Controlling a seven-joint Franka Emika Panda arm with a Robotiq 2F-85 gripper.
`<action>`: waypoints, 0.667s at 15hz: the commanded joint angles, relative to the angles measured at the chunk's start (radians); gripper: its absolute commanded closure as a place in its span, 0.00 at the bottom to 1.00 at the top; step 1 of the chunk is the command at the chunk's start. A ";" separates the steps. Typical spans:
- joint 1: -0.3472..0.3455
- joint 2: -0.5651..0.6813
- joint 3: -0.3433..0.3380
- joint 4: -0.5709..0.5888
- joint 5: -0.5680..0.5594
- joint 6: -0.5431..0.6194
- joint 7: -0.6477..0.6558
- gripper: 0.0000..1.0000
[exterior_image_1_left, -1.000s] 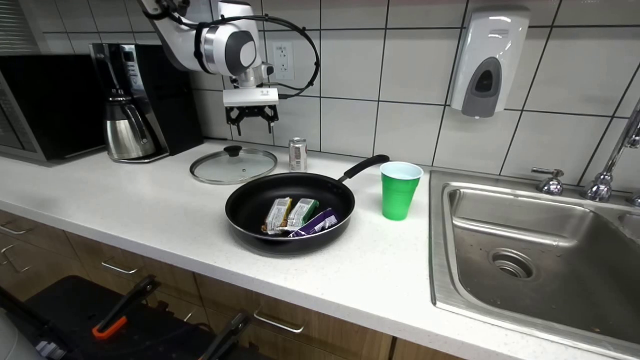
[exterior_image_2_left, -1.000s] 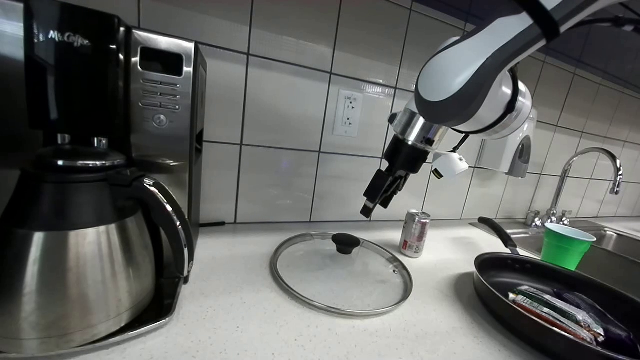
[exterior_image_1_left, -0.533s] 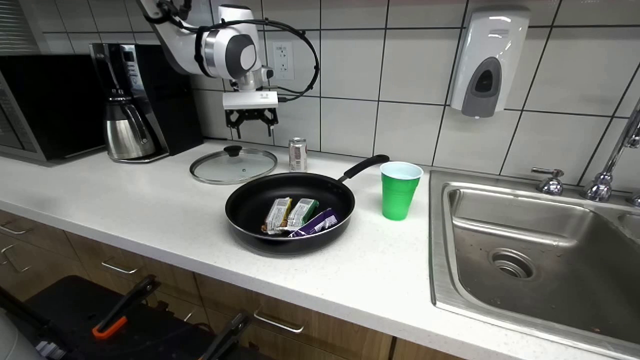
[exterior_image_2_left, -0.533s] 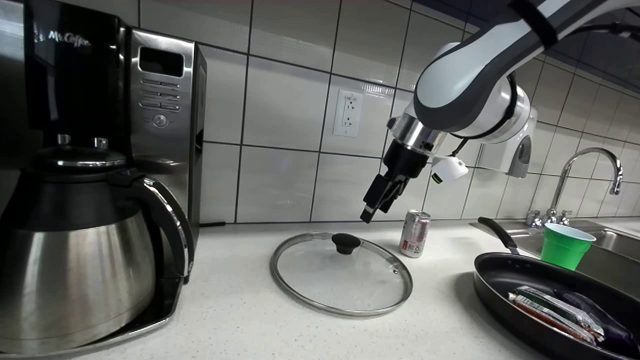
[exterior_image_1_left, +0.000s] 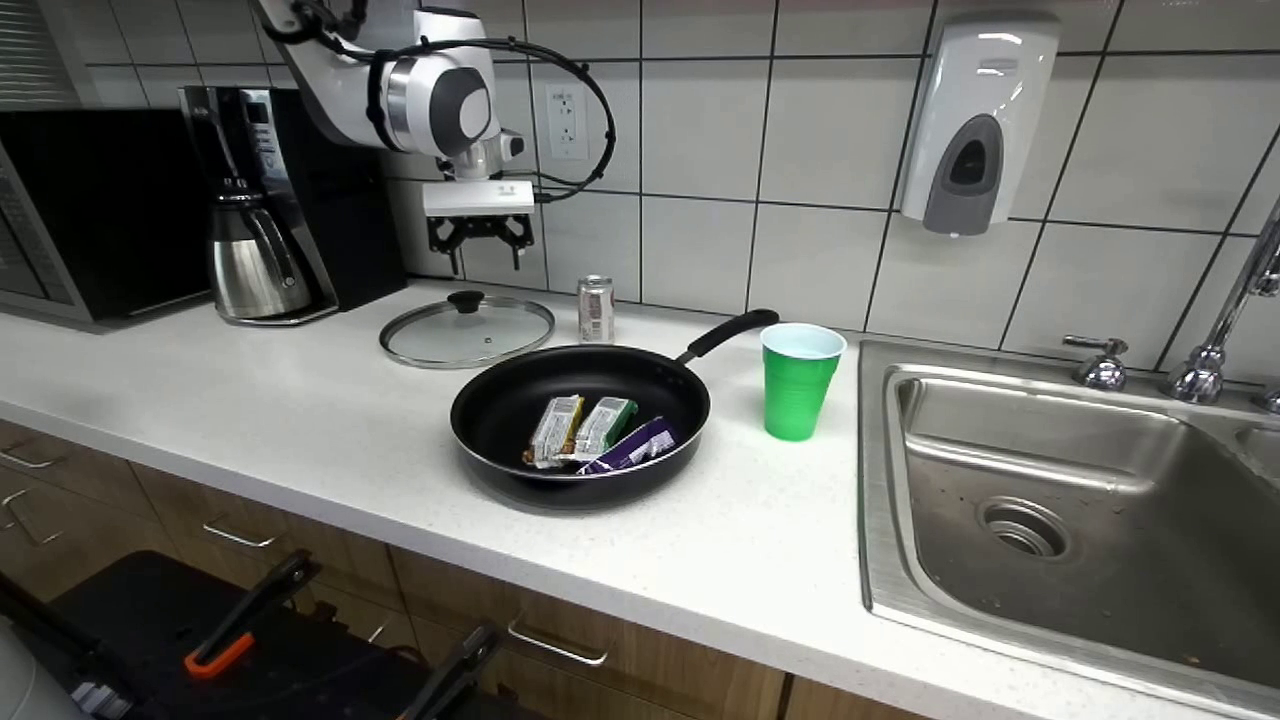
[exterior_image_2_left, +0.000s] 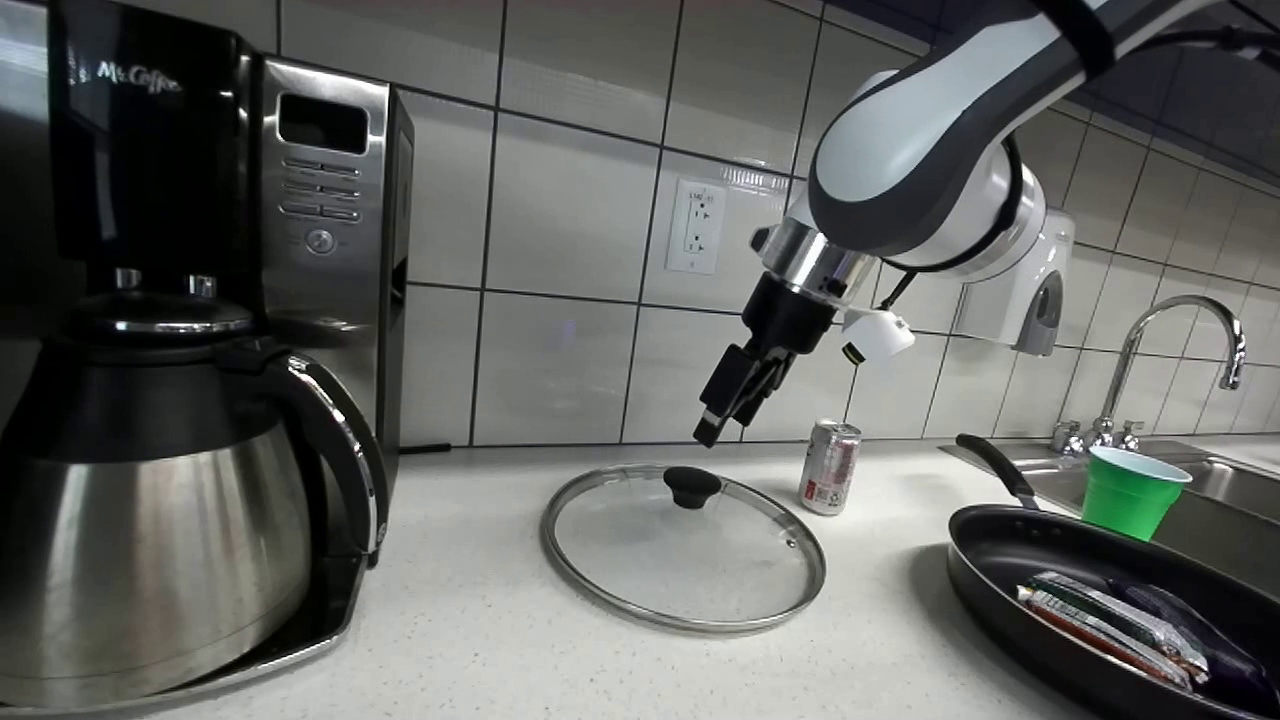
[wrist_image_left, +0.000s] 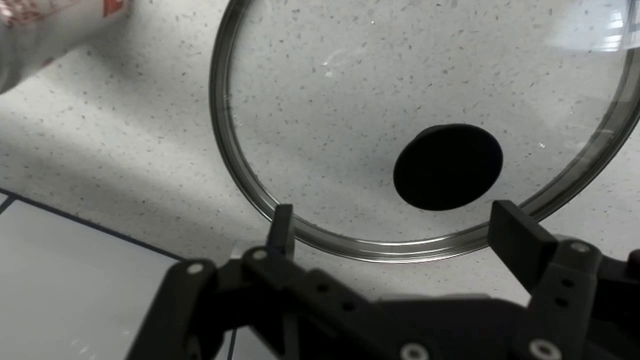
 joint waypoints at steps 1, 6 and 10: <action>0.004 0.015 0.013 0.019 -0.025 -0.002 0.048 0.00; 0.004 0.051 0.023 0.044 -0.024 -0.014 0.035 0.00; 0.001 0.087 0.038 0.072 -0.021 -0.025 0.021 0.00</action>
